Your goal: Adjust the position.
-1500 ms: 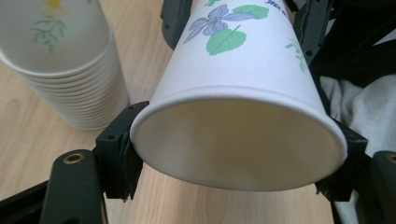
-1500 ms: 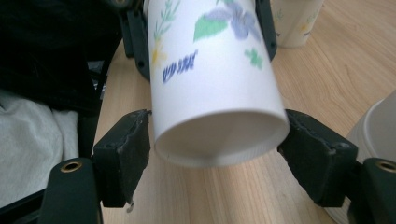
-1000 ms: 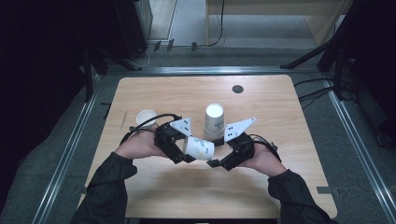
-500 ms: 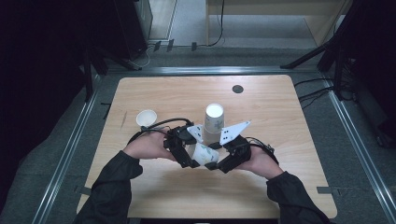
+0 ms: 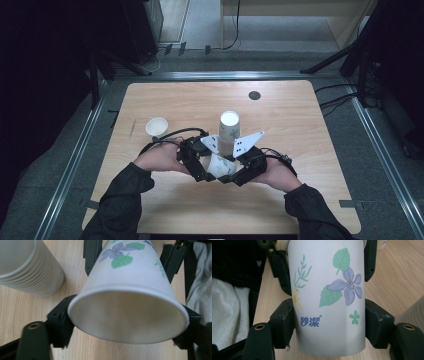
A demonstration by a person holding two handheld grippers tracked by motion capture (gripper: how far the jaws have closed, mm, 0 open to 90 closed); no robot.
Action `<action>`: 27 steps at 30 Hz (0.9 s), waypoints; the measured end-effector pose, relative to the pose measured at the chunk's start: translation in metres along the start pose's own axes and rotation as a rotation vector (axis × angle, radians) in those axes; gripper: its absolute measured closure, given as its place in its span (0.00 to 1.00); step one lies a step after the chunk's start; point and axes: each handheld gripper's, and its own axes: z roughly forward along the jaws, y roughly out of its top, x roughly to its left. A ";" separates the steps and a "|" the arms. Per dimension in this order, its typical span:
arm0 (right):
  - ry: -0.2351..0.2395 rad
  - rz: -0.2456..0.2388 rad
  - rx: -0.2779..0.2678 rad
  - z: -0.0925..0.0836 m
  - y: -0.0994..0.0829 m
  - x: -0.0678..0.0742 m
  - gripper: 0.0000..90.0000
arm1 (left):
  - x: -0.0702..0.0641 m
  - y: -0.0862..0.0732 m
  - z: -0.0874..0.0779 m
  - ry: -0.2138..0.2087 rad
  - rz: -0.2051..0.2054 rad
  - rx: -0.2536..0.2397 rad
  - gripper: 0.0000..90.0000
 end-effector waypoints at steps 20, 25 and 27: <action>0.003 0.025 -0.078 -0.015 -0.001 -0.006 0.37 | 0.007 -0.031 -0.021 -0.012 -0.105 -0.240 0.13; 0.009 0.029 -0.086 -0.017 -0.001 -0.006 0.37 | 0.007 -0.036 -0.020 0.000 -0.134 -0.282 0.14; 0.012 0.030 -0.086 -0.017 -0.002 -0.007 0.37 | 0.006 -0.038 -0.019 -0.005 -0.142 -0.293 0.14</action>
